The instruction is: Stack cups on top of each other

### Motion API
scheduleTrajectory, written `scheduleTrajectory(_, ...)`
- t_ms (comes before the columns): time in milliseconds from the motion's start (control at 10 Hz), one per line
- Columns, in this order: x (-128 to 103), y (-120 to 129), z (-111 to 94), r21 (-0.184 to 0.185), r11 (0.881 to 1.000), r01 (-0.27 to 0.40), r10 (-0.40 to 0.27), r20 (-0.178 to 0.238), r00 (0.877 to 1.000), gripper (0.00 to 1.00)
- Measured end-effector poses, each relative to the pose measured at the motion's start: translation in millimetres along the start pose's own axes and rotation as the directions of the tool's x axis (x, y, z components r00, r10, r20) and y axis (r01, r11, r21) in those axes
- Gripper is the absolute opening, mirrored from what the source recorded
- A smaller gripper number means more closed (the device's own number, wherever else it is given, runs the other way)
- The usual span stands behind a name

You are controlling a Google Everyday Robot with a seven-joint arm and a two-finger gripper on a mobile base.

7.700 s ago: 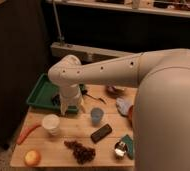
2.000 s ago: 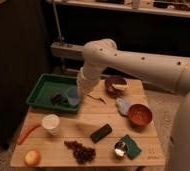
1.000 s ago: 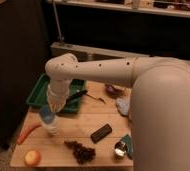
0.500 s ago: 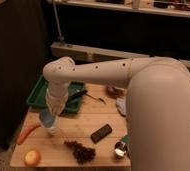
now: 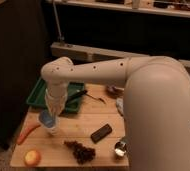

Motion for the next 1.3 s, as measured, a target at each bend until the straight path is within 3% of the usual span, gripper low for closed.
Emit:
scheduleTrajectory(400,-1.1,-10.8,-3.4,0.008,0.999,-0.032,0.031,0.02,0.999,0.8)
scheduleTrajectory(700,12.1,-41.3,-17.6,0.015,0.994,-0.105,0.104,0.057,0.993,0.8)
scheduleTrajectory(900,41.7,-83.6,-27.9,0.002,0.98,-0.201,0.2,0.088,0.976,0.8)
scheduleTrajectory(1100,77.3,-127.2,-32.1,-0.012,0.953,-0.304,0.303,0.11,0.947,0.8)
scheduleTrajectory(1300,85.5,-135.0,-32.0,-0.016,0.946,-0.324,0.324,0.113,0.939,0.8)
